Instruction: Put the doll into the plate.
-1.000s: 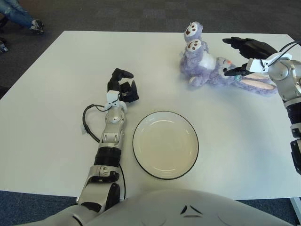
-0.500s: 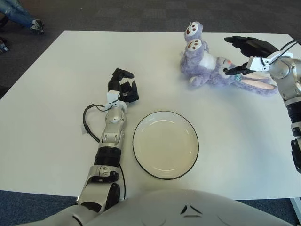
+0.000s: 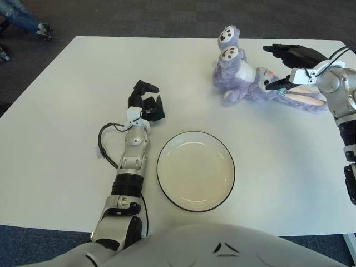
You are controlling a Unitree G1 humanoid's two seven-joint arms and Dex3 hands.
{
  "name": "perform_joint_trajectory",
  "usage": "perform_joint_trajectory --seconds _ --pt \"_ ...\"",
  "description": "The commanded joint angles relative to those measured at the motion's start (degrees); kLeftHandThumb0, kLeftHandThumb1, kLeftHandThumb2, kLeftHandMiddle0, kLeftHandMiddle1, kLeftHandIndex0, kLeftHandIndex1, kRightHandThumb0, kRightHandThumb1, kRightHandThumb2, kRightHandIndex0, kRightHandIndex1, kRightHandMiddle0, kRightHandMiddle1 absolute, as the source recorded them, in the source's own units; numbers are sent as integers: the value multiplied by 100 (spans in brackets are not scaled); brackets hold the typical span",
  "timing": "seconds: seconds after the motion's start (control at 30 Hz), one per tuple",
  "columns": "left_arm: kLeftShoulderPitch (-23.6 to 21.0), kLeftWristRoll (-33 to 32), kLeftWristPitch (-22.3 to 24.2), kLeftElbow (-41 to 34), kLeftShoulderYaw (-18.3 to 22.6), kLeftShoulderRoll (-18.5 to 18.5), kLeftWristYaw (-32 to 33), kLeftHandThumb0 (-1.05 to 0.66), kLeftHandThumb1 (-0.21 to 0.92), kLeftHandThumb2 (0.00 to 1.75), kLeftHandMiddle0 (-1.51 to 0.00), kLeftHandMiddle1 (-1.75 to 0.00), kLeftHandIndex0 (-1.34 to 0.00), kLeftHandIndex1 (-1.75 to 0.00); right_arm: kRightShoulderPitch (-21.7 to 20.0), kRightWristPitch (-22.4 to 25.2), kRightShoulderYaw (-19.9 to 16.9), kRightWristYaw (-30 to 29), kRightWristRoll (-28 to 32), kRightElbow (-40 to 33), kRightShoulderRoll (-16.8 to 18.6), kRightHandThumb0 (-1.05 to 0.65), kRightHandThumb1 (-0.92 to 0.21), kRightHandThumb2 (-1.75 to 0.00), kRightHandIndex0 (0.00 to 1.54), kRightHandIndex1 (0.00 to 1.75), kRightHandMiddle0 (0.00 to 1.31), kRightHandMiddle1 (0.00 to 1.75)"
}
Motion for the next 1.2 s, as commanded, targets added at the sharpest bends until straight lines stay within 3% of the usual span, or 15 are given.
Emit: perform_joint_trajectory --seconds 0.0,0.57,1.17 --pt "114 15 -50 116 11 -4 3 -47 33 130 -117 -175 -59 -175 48 160 52 -129 -53 101 114 -101 -80 -33 0 0 0 23" --pt "118 -10 -46 123 5 -20 -20 -48 31 132 -117 -175 -61 -175 165 492 52 -142 123 131 339 -95 -71 -46 0 0 0 48" --pt "137 -20 -18 85 -1 0 -69 -48 31 132 -117 -175 -61 -175 284 439 181 -384 51 348 519 -94 -66 -54 0 0 0 55"
